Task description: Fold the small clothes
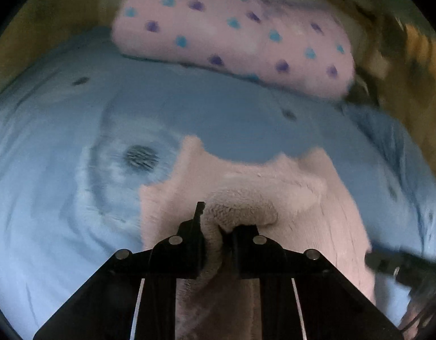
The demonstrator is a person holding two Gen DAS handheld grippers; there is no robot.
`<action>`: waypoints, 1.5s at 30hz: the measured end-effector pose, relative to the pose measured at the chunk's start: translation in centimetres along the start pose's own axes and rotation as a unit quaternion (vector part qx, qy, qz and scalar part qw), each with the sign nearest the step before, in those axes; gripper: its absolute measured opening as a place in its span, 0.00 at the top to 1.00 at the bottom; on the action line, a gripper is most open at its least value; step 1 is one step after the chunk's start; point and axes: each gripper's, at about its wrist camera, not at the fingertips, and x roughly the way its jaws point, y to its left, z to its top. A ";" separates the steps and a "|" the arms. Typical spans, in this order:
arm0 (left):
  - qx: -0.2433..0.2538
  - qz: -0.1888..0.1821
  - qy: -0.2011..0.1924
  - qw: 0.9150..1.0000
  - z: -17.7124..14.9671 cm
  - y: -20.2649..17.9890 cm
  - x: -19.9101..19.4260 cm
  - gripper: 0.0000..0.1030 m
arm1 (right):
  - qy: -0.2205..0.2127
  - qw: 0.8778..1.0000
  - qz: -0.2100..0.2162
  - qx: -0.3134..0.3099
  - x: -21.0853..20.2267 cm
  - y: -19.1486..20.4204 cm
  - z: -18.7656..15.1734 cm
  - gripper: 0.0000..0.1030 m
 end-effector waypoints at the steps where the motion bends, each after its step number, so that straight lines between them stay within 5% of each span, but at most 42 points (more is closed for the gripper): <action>1: -0.028 0.007 -0.003 1.000 0.2 1.3 0.0 0.92 | 0.000 1.000 0.000 -0.002 0.0 0.1 0.0 0.51; 6: -0.107 -0.015 0.034 0.994 -0.4 5.0 1.7 0.88 | 0.005 1.000 0.003 -0.008 0.5 0.5 -0.4 0.45; 14: -0.083 -0.030 0.055 0.995 0.0 4.0 -0.1 0.84 | 0.003 1.000 0.005 -0.005 0.5 0.7 0.2 0.44; 17: -0.084 -0.028 0.075 0.993 -0.8 4.2 -0.7 0.73 | 0.007 1.000 0.000 -0.010 0.8 0.6 0.0 0.45; 22: -0.054 0.033 0.089 0.994 -2.5 4.8 -0.7 0.59 | 0.027 1.000 -0.004 -0.015 1.6 0.4 -0.8 0.41; 31: -0.098 -0.069 0.134 0.984 -3.5 4.6 -2.2 0.59 | 0.033 0.999 0.017 0.028 1.5 -0.6 -0.4 0.24; 38: -0.112 -0.059 0.130 0.983 -5.3 4.6 -1.5 0.49 | 0.074 0.995 0.041 0.054 5.1 -0.7 -1.3 0.19; 45: -0.128 -0.083 0.116 0.981 -6.3 5.5 -1.2 0.46 | 0.058 0.997 0.041 0.011 6.0 0.3 -1.9 0.12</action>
